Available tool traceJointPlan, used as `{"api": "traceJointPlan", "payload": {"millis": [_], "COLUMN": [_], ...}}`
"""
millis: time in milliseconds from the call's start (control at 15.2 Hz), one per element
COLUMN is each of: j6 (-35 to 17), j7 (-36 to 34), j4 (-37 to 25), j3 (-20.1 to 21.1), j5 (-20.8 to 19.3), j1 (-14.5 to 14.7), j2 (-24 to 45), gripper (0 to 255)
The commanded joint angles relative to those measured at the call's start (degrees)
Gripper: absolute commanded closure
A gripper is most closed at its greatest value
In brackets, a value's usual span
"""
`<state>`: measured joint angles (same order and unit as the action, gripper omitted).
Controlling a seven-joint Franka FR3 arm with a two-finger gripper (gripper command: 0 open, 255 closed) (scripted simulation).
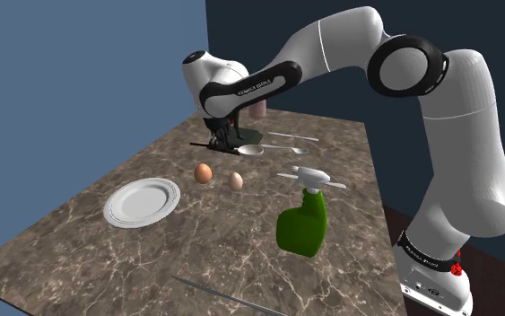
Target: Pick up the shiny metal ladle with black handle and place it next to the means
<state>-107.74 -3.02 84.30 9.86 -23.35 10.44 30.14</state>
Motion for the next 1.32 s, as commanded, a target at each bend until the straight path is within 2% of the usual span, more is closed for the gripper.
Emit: {"api": "traceJointPlan", "payload": {"millis": [0,858,1254], "j6": [1.18,9.62,6.00], "j7": [0.38,3.12,-2.63], "j4": [-0.80,-7.91,8.32], "j3": [0.08,0.39,2.58], "j5": [0.20,1.18,2.62], "j1": [0.05,0.49,2.13], "j2": [-0.42,-2.19,-13.31], "gripper": [255,255,255]}}
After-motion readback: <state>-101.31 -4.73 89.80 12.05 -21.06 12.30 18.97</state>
